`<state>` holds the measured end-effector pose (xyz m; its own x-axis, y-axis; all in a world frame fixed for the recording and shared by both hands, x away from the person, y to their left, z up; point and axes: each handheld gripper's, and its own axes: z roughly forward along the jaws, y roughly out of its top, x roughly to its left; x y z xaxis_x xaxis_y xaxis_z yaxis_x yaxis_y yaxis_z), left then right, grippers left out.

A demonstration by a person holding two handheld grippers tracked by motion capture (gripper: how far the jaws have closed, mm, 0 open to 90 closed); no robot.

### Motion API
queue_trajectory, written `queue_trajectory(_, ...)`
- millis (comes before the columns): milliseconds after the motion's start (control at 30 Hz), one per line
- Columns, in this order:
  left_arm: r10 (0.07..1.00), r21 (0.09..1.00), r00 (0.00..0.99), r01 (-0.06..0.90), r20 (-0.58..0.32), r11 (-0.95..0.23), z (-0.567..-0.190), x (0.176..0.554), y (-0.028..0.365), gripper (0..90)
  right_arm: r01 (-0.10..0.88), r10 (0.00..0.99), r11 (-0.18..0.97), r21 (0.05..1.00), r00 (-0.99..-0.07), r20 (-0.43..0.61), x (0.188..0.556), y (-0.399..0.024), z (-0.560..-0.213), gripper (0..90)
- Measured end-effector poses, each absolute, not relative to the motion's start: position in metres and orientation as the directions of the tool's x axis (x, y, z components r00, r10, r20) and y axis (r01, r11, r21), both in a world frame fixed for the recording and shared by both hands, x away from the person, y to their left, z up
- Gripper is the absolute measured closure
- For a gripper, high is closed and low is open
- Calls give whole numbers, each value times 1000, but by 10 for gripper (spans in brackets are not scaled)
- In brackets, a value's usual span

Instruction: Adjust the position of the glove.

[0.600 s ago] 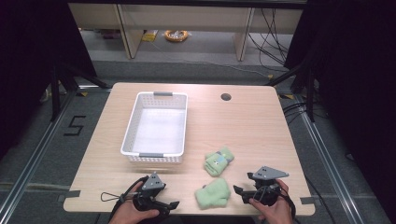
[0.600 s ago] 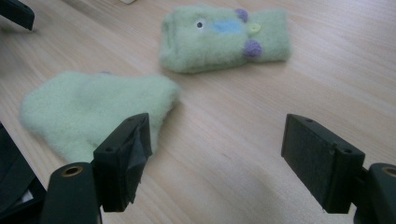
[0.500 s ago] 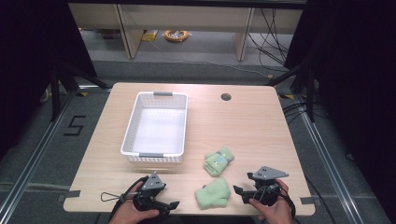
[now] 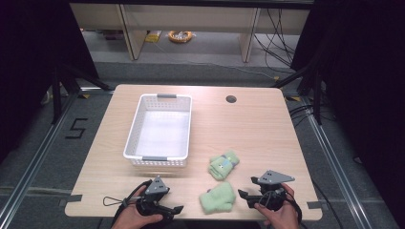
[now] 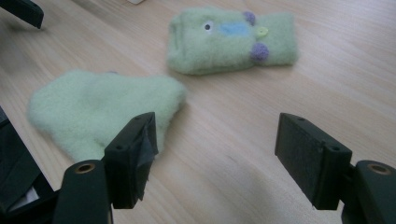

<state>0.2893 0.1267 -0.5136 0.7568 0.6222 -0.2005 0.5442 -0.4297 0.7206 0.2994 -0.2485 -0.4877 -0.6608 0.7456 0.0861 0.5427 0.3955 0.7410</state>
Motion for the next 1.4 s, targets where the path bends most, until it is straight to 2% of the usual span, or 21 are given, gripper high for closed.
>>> queue_trajectory(33, 619, 713, 764, 535, -181, -453, -513, 290, 128, 166, 539, 743, 398, 742, -664, 84, 299, -248, -488, 309)
queue_trajectory(267, 627, 714, 751, 555, -210, -426, -514, 289, 126, 166, 527, 729, 402, 749, -679, 87, 299, -246, -488, 327)
queue_trajectory(333, 623, 707, 759, 547, -192, -448, -514, 290, 127, 166, 528, 724, 401, 748, -683, 95, 299, -245, -488, 337)
queue_trajectory(400, 611, 712, 767, 539, -195, -450, -514, 289, 126, 166, 554, 726, 389, 736, -676, 125, 296, -242, -487, 353)
queue_trajectory(433, 619, 718, 758, 547, -206, -431, -514, 289, 124, 166, 516, 709, 409, 753, -699, 93, 298, -243, -488, 356)
queue_trajectory(600, 610, 716, 756, 561, -239, -415, -514, 288, 118, 168, 524, 681, 407, 748, -720, 133, 297, -235, -488, 392)
queue_trajectory(800, 576, 744, 778, 536, -250, -400, -510, 289, 104, 183, 499, 661, 436, 749, -742, 110, 296, -223, -488, 436)
queue_trajectory(867, 571, 742, 773, 550, -279, -383, -509, 288, 94, 200, 492, 648, 451, 744, -754, 106, 297, -217, -489, 468)
queue_trajectory(900, 562, 738, 787, 534, -255, -413, -509, 289, 91, 202, 509, 650, 448, 734, -750, 124, 296, -215, -488, 477)
queue_trajectory(967, 550, 744, 792, 530, -264, -406, -509, 289, 86, 229, 488, 644, 463, 739, -759, 98, 299, -212, -489, 492)
queue_trajectory(1233, 530, 754, 812, 502, -244, -423, -510, 296, 58, 303, 503, 658, 467, 727, -747, 94, 309, -209, -490, 539)
queue_trajectory(1400, 524, 752, 824, 482, -215, -450, -511, 309, 51, 393, 534, 653, 477, 698, -747, 125, 318, -203, -497, 592)
